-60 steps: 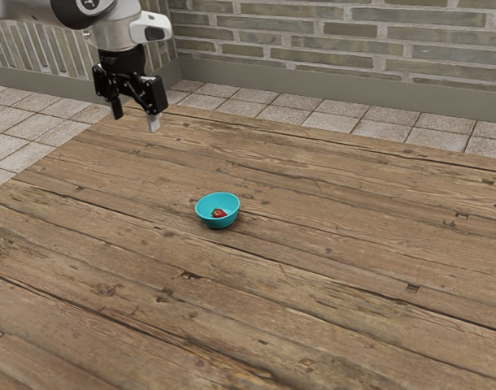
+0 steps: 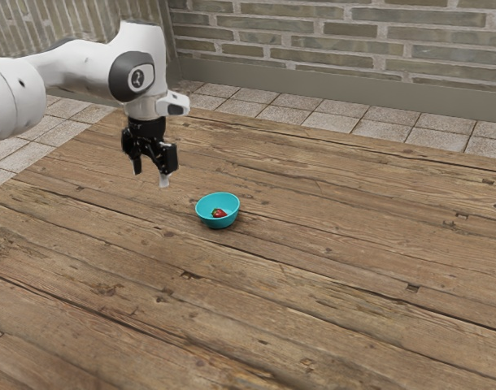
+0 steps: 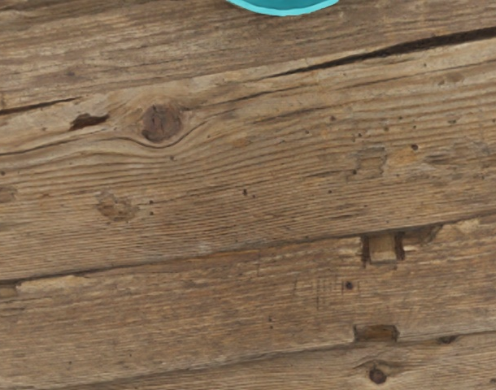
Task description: Take strawberry from the bowl
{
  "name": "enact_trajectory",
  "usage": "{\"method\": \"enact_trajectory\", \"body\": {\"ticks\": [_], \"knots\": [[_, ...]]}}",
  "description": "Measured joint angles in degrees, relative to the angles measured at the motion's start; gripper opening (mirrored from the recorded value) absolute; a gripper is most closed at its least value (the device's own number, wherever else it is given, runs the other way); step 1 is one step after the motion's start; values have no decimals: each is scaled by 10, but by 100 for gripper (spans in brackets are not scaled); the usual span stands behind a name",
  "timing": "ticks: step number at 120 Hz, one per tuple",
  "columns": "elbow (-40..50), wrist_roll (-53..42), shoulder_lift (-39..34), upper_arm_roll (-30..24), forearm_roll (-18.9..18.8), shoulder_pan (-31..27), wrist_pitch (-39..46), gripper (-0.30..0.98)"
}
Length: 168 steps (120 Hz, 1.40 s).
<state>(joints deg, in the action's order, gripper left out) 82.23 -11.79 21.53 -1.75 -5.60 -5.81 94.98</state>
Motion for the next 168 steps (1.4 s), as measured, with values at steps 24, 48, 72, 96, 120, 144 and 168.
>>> {"method": "enact_trajectory", "body": {"ticks": [24,48,72,96,120,144,168], "knots": [[-25,-127,81,-3,-15,-2,92,65],[-89,-262,145,-10,-32,29,157,49],[-110,-383,193,-23,-34,9,199,39],[-166,-480,254,-53,-33,-6,221,36],[-181,-554,281,-60,-34,-12,237,34],[-219,-606,314,-76,-34,-20,245,36],[-223,-626,326,-78,-31,-22,250,39]]}}
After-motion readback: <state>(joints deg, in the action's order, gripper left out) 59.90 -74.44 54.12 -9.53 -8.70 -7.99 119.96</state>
